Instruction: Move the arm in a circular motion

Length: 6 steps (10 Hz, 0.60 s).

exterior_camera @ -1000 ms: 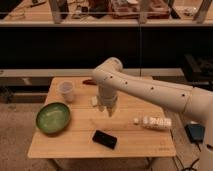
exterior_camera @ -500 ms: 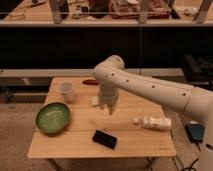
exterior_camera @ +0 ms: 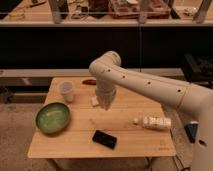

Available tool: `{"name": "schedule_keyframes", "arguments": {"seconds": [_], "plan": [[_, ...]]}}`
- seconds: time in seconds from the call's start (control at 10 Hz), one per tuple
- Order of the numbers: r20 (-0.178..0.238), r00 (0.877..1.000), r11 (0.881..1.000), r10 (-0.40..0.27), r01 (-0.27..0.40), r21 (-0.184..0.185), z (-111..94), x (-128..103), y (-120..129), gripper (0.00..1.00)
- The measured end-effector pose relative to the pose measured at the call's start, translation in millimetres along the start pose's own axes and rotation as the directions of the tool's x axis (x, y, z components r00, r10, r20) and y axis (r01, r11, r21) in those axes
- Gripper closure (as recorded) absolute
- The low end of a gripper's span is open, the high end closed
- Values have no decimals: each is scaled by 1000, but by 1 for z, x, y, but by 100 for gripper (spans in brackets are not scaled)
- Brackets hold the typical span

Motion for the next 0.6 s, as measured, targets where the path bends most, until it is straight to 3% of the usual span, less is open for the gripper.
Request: {"name": "schedule_keyframes", "arguments": {"seconds": [0.1, 0.4, 0.6], "plan": [[10, 1000, 999, -27, 27, 16, 5, 8, -21, 97], [9, 993, 991, -118, 117, 64, 18, 46, -87, 100], [-35, 984, 981, -174, 176, 82, 22, 79, -127, 100]]}}
